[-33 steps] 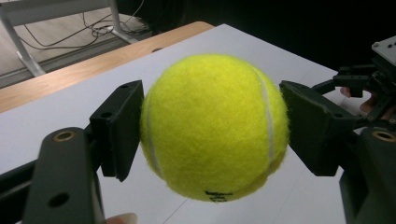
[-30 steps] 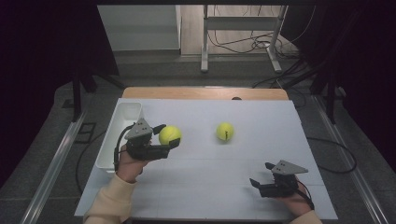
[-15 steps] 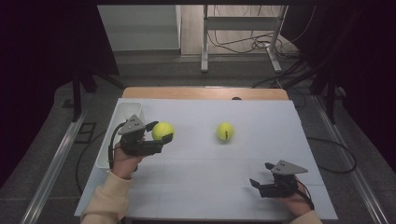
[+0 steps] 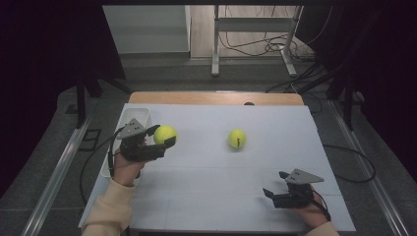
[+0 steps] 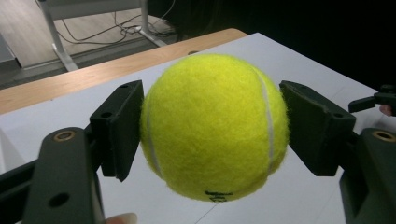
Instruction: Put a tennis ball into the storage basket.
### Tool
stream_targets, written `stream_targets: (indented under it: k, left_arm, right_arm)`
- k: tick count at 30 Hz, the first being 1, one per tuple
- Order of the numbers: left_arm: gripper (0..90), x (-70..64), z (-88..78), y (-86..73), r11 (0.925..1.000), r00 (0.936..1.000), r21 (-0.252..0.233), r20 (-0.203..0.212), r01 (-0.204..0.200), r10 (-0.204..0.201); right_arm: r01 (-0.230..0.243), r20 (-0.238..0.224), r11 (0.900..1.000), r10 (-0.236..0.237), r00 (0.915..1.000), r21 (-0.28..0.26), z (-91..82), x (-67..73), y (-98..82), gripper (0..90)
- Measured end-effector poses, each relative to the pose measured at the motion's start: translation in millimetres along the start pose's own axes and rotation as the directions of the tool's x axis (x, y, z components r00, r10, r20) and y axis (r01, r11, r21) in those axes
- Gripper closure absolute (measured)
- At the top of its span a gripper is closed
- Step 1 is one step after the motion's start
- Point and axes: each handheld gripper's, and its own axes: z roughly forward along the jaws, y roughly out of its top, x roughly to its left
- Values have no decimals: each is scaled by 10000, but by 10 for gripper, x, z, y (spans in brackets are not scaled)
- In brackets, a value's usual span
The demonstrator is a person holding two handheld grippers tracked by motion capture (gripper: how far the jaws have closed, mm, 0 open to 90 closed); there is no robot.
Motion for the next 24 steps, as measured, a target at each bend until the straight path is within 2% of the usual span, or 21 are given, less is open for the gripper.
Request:
stream_targets:
  k: [16, 24]
  left_arm:
    - [265, 166, -78, 33, 9994, 9991, -185, -324, 278, -284]
    - [265, 275, -80, 75, 9983, 9947, 33, -848, 587, -583]
  right_arm:
    - [-330, 145, 9995, 330, 9993, -10, -8, -22, -14, 127]
    - [-437, 87, 9989, 439, 9990, -193, -28, -32, -20, 127]
